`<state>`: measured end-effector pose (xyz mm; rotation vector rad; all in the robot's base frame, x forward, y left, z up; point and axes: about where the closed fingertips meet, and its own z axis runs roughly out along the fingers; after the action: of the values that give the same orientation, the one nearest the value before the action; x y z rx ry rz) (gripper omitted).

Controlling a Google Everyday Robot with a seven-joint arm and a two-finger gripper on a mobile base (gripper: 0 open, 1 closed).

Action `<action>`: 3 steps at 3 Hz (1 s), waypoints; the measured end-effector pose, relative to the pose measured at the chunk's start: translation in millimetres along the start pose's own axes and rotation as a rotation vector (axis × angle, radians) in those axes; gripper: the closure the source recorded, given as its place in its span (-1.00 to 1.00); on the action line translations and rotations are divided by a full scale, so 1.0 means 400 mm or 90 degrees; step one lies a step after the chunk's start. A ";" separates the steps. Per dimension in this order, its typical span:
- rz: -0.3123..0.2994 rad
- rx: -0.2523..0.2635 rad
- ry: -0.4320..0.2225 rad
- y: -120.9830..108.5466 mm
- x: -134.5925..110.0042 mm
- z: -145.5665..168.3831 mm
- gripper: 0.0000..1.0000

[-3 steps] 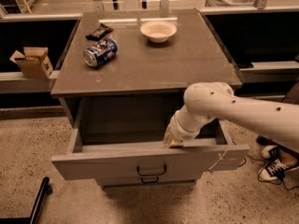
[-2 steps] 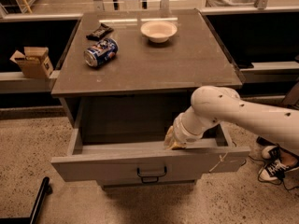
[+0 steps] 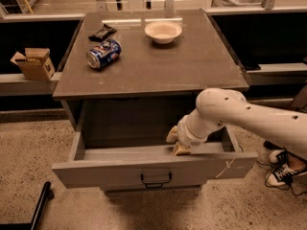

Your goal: Open top drawer

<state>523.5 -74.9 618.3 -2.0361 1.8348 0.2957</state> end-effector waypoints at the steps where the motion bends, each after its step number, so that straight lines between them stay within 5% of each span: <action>1: 0.000 0.000 0.000 0.000 0.000 0.000 -1.00; 3: 0.023 0.000 0.001 -0.004 0.021 -0.012 -1.00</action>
Offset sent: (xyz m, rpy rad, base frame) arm 0.0000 0.0000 0.0000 0.0000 0.0000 0.0000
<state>525.5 -84.2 619.5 -2.0054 1.8734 0.3040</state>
